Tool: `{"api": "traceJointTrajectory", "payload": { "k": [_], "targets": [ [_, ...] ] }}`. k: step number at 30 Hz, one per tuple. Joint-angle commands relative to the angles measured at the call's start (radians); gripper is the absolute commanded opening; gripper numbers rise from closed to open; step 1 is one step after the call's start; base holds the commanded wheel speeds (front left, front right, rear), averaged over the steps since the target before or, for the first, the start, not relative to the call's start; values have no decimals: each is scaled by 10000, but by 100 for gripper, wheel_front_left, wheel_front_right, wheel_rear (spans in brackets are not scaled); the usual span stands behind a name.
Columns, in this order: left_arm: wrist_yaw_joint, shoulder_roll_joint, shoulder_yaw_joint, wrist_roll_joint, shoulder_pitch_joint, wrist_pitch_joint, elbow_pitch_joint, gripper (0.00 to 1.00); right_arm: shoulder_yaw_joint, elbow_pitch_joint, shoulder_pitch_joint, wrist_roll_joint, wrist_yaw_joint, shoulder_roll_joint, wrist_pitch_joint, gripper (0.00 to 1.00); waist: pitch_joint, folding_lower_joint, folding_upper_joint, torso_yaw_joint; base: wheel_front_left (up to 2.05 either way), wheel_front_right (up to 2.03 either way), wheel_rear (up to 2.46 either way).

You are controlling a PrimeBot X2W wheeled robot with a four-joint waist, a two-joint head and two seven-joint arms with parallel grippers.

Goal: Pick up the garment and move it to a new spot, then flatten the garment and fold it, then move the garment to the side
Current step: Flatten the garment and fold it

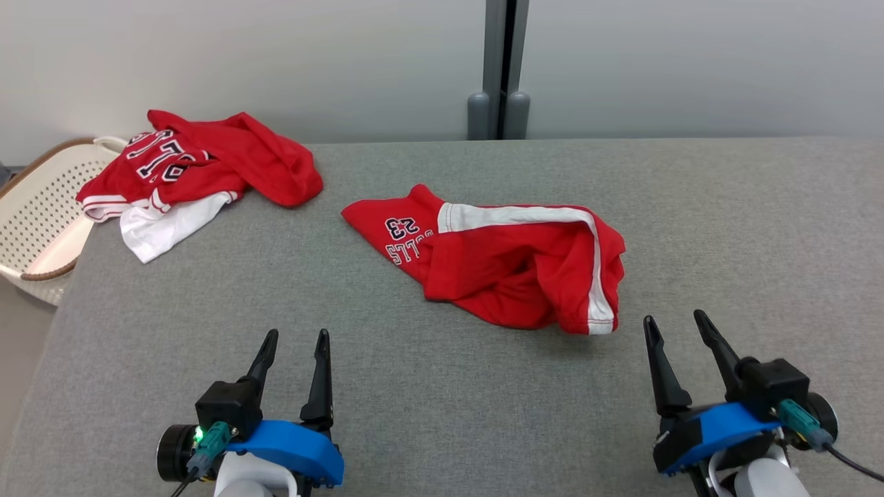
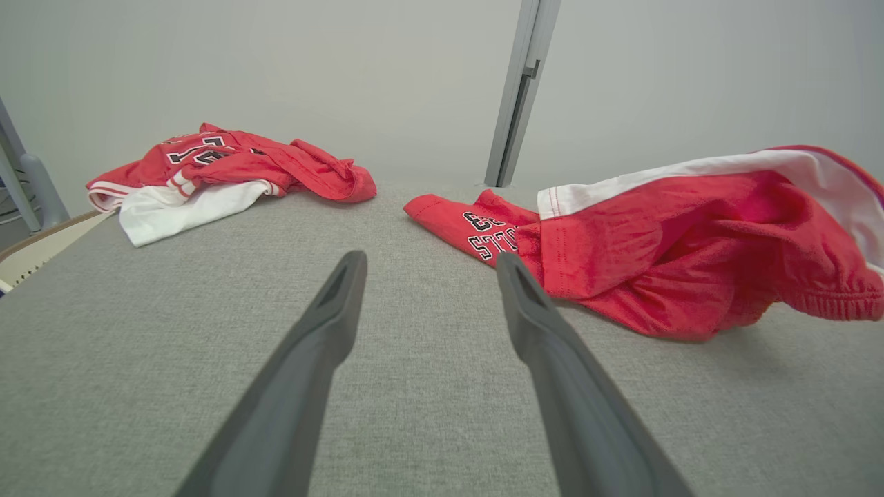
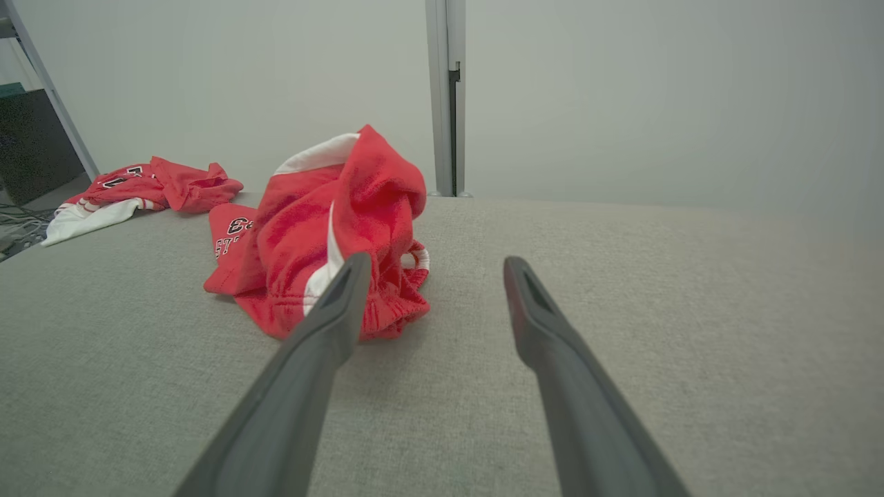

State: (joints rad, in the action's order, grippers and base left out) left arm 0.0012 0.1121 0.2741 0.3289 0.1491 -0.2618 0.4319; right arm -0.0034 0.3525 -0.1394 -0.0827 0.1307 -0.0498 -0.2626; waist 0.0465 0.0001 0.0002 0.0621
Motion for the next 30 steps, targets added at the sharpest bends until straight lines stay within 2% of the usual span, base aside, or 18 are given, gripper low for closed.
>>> {"api": "traceJointTrajectory", "payload": {
  "k": [1, 10, 11, 12, 13, 14, 15, 22, 30],
  "targets": [
    [-72, -64, -8, -81, 203, -48, -65, 100, 133, 362, -487, -6, 2, -12, -33, 100, 273, -1, -2, 276, 0, 0, 0],
    [-198, -256, -146, -295, 459, -48, -163, 100, 615, 2855, -2072, 282, 2, -17, -32, 100, 915, -1, -2, 1103, 0, 0, 0],
    [-208, -280, -174, -310, 471, -48, -174, 100, 630, 3117, -2231, 317, 2, -18, -33, 94, 955, -1, -2, 1166, 0, 0, 0],
    [-224, -298, -198, -321, 471, -48, -185, 100, 614, 3319, -2370, 355, 2, -20, -33, 60, 983, -1, -2, 1213, 0, 0, 0],
    [-234, -312, -235, -326, 464, -48, -195, 100, 608, 3473, -2476, 354, 2, -18, -33, 39, 1000, -1, -2, 1235, 0, 0, 0],
    [-241, -321, -259, -347, 452, -48, -202, 100, 594, 3575, -2538, 340, 2, -18, -33, 14, 1011, -1, -2, 1251, 0, 0, 0],
    [-241, -336, -285, -376, 440, -48, -204, 100, 587, 3669, -2563, 375, 2, -18, -32, 0, 1016, -1, -2, 1255, 0, 0, 0],
    [-278, -392, -484, -475, 341, -48, -204, 100, 484, 3818, -2591, 797, 2, -327, -32, 0, 994, -1, -2, 1037, 0, 0, 0],
    [-418, -464, -534, -591, 418, -48, -150, 100, 410, 4047, -2419, 1093, 2, -1744, 571, 0, 1059, -1, -2, 807, 0, 0, 0]
  ]
}}
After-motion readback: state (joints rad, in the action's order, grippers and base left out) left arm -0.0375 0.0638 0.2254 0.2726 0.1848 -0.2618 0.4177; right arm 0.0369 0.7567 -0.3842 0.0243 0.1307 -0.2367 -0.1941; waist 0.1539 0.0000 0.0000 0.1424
